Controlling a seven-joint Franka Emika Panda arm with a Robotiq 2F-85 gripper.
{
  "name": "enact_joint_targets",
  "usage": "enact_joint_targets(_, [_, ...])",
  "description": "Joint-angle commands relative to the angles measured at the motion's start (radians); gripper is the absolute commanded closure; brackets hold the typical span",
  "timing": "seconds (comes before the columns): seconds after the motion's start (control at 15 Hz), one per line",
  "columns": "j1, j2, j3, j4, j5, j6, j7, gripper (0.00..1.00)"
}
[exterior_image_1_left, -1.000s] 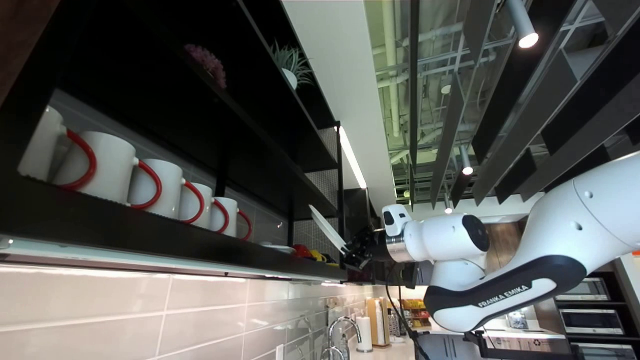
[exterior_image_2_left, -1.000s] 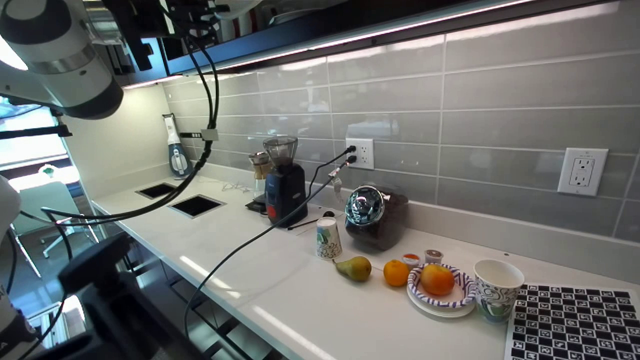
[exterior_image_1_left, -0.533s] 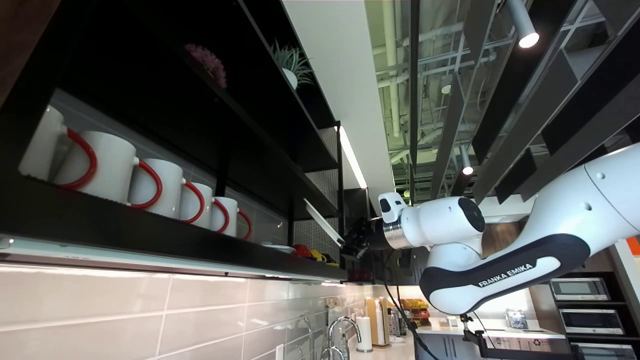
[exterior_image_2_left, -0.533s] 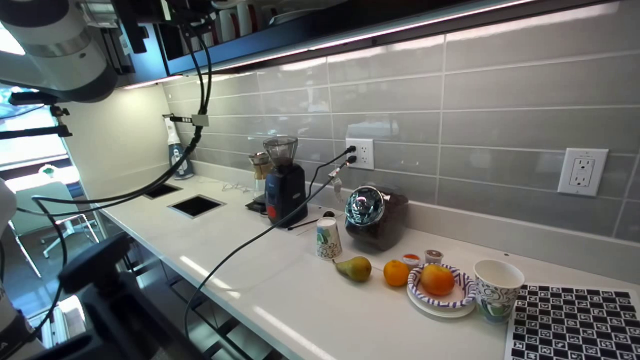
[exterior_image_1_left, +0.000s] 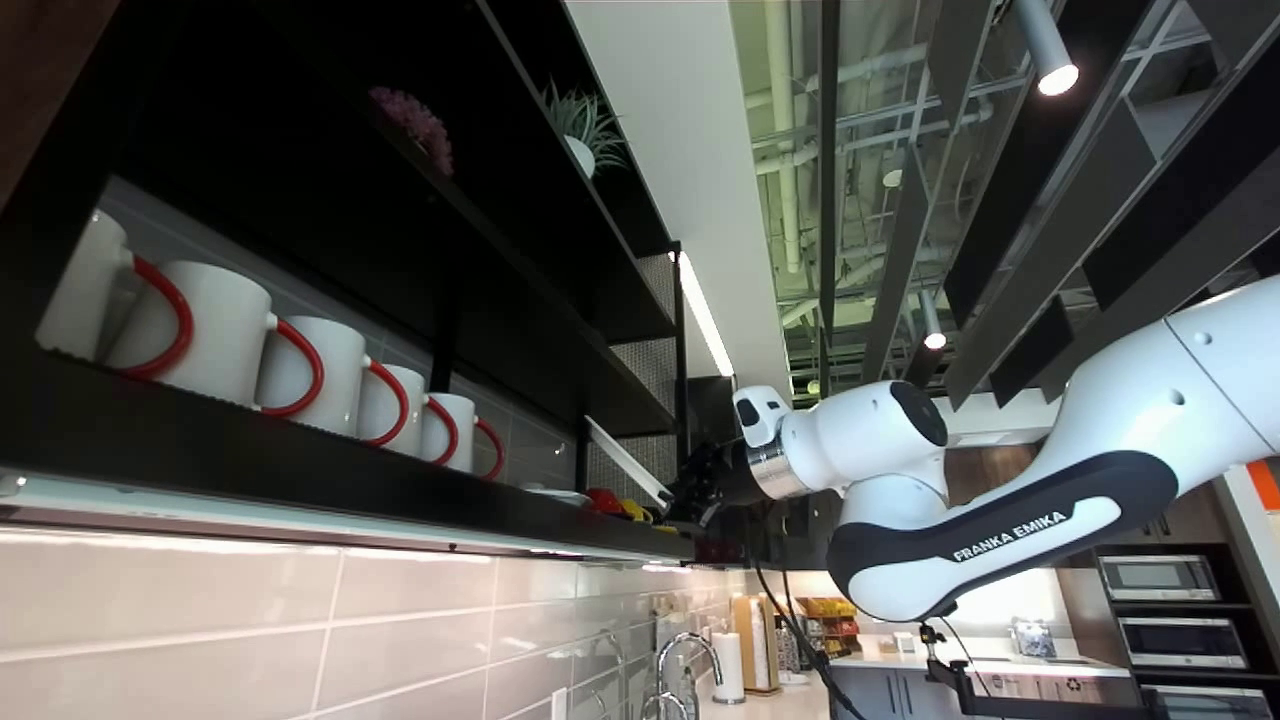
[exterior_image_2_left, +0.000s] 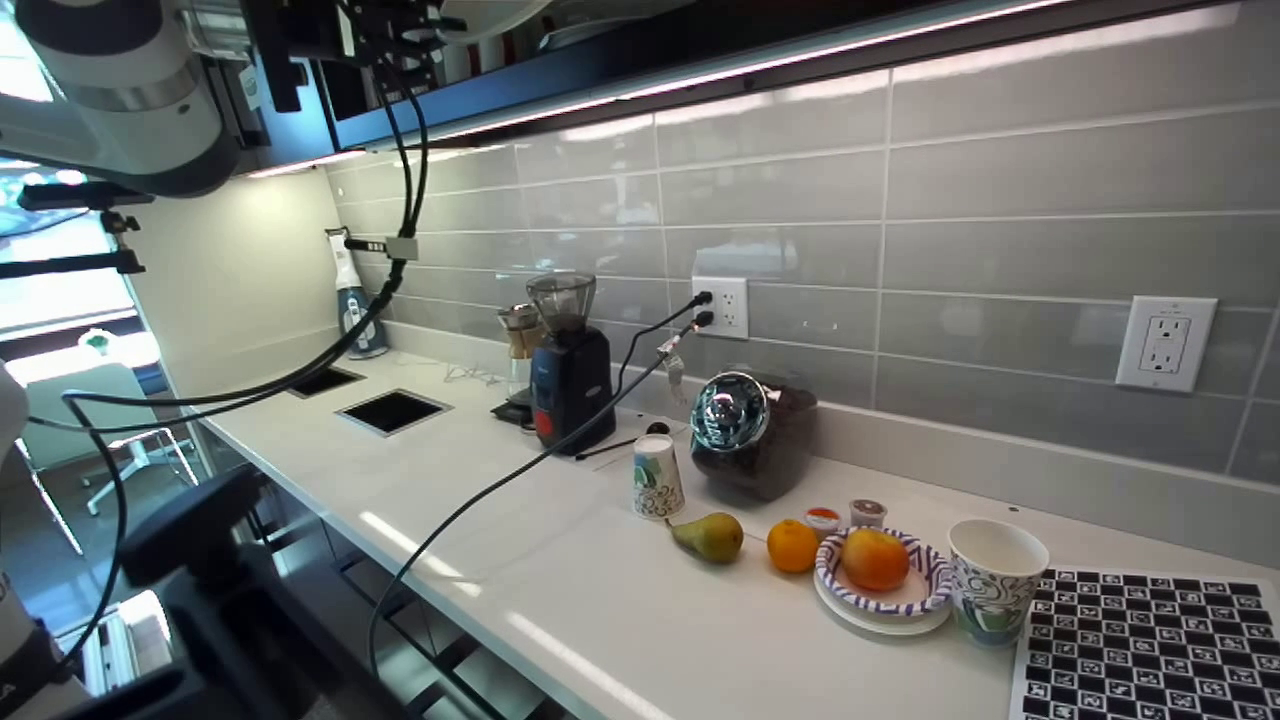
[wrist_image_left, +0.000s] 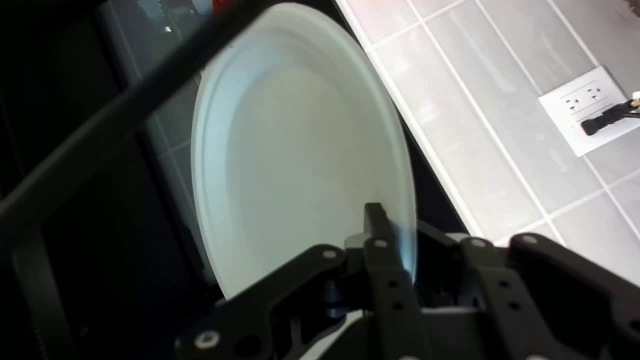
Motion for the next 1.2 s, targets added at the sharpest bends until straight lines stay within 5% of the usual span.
enact_joint_targets(0.0, [0.107, -0.134, 0.001, 0.118, 0.115, -0.144, -0.189, 0.99])
enact_joint_targets(0.07, [0.166, -0.144, -0.049, 0.134, 0.119, -0.191, -0.234, 0.99])
enact_joint_targets(0.13, [0.142, -0.143, 0.003, 0.157, 0.218, -0.218, -0.305, 0.99])
enact_joint_targets(0.33, [0.174, -0.116, 0.003, 0.202, 0.407, -0.313, -0.496, 0.99])
enact_joint_targets(0.73, [0.133, -0.085, 0.000, 0.304, 0.713, -0.471, -0.852, 0.99])
enact_joint_targets(1.13, [0.038, -0.067, -0.003, 0.381, 0.862, -0.584, -1.061, 0.99])
